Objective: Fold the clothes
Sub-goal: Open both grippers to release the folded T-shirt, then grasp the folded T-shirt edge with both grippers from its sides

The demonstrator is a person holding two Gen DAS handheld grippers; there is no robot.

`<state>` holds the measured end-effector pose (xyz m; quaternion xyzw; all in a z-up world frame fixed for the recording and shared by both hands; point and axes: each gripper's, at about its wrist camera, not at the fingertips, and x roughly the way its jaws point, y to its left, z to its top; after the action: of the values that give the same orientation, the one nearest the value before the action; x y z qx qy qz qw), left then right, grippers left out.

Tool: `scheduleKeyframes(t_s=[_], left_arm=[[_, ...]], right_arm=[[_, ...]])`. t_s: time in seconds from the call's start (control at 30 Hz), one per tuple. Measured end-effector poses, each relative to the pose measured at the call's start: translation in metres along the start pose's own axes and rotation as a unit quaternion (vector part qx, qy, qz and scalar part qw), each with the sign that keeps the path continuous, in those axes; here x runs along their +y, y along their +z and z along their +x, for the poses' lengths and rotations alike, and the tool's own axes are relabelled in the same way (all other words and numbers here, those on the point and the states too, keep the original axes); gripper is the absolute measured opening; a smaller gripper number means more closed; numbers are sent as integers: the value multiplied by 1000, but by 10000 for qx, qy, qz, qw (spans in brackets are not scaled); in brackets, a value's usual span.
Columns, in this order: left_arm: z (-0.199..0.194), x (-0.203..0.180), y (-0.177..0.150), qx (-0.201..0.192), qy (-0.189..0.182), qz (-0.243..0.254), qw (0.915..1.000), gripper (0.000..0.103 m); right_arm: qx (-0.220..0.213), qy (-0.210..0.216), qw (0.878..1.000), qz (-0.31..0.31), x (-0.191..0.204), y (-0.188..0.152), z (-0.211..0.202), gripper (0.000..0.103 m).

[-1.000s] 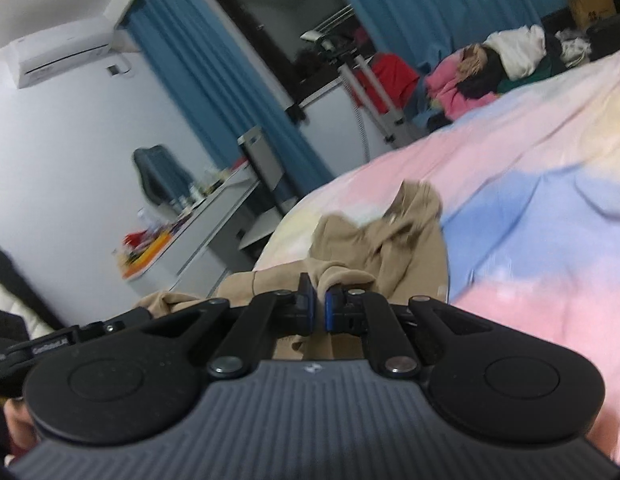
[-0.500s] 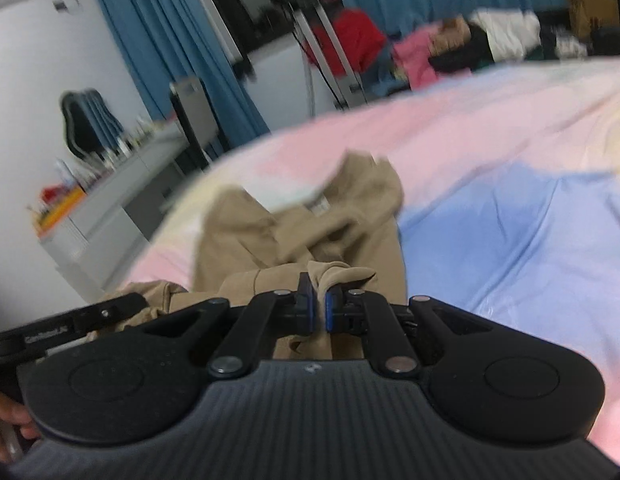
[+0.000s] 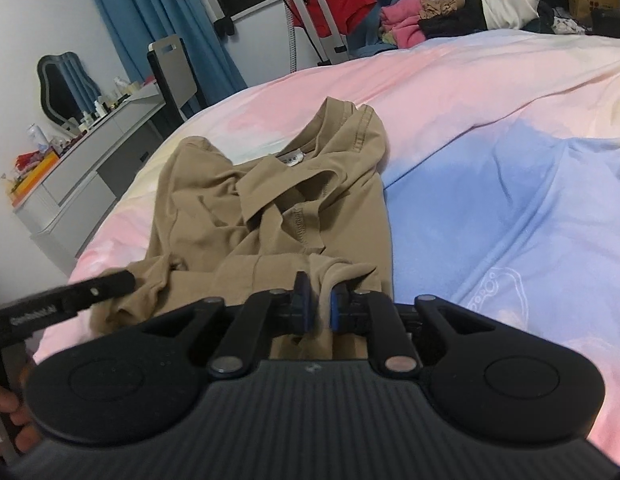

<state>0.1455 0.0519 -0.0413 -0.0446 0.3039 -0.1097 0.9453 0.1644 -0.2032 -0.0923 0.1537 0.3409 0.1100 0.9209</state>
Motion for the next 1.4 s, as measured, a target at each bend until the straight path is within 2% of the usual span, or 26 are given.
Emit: scheduleKeyframes(t_s=[0.03, 0.07, 0.1, 0.13, 0.33, 0.57, 0.73, 0.93, 1.0, 1.07, 1.17, 1.23, 1.3, 1.4], left_arm=[[-8, -4, 0, -88, 75, 71, 9999, 71], [-16, -7, 1, -153, 143, 107, 9997, 75], [-23, -10, 1, -216, 211, 141, 9994, 77], [-33, -13, 0, -328, 250, 162, 9990, 79], [-81, -31, -15, -617, 228, 128, 9978, 99], [-107, -57, -31, -575, 307, 470, 9968, 101], [-103, -62, -40, -246, 242, 313, 9989, 101], [-81, -56, -56, 530, 7, -219, 9984, 100], [-70, -51, -61, 975, -119, -500, 9939, 98], [-55, -42, -69, 1537, -331, -972, 9828, 95], [-52, -26, -77, 1556, -403, -1582, 9742, 90], [-49, -15, -82, 1559, -447, -1984, 9666, 90], [-47, -4, -87, 1559, -490, -2383, 9574, 88], [-44, 12, -95, 1554, -554, -2972, 9404, 77]], right_arm=[[-84, 14, 9999, -80, 3, -1, -6, 47], [-224, 15, 9996, -168, 7, -3, -14, 64], [-385, 12, 9989, -259, 11, -6, -22, 74], [-530, 9, 9980, -343, 15, -8, -30, 77], [-931, 11, 9937, -621, 34, -20, -75, 77], [-1075, -96, 9915, -723, 42, -42, -112, 77], [-1159, -216, 9912, -606, 41, -45, -118, 77], [-1106, -413, 9921, -426, 37, -49, -114, 77], [-1040, -414, 9933, -293, 34, -50, -110, 77], [-982, -374, 9944, -131, 31, -50, -107, 77], [-813, -153, 9959, 372, 24, -51, -105, 77], [-620, 298, 9931, 948, 18, -55, -104, 77], [-414, 685, 9864, 1434, 15, -61, -103, 77], [79, 1333, 9678, 2133, 13, -76, -91, 79]])
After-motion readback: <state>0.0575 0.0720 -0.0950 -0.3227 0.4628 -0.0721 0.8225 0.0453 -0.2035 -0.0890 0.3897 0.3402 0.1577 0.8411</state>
